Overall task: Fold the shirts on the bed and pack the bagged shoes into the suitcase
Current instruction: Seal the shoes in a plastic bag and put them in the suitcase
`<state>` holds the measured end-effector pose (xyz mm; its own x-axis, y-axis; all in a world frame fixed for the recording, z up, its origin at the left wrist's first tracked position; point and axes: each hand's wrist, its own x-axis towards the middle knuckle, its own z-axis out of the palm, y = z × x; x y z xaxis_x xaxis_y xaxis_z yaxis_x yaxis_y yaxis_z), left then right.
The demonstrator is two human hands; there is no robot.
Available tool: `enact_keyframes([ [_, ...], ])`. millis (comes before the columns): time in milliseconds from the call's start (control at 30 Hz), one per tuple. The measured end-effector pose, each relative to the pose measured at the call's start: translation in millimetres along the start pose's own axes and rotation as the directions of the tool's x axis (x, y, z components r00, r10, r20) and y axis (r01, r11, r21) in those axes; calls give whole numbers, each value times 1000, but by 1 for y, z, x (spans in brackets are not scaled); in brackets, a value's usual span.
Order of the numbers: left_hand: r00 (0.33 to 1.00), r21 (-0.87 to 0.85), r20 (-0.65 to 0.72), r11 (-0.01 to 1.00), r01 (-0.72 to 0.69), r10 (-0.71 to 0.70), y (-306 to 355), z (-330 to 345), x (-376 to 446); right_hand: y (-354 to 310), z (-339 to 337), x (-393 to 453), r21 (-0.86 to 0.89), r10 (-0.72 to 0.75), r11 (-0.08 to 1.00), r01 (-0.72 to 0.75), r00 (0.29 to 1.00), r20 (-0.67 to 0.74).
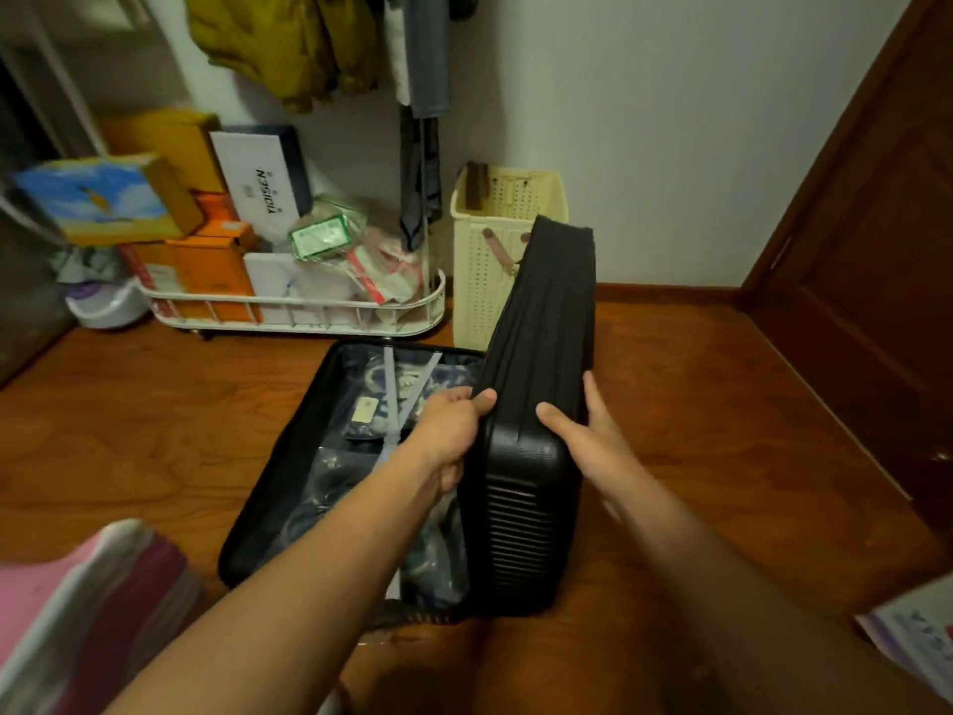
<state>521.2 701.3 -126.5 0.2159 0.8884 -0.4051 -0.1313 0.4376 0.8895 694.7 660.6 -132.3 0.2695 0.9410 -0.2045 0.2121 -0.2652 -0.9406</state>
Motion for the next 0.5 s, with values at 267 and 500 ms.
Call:
enact_keyframes([
  [267,947,145,-319,989,11,36,-4,-158,-13,-6,114,4,-243,-251,918,313,934,253],
  [500,797,0,-601,997,80,-64,-32,-259,-8,43,185,24,-571,-15,767,293,898,440],
])
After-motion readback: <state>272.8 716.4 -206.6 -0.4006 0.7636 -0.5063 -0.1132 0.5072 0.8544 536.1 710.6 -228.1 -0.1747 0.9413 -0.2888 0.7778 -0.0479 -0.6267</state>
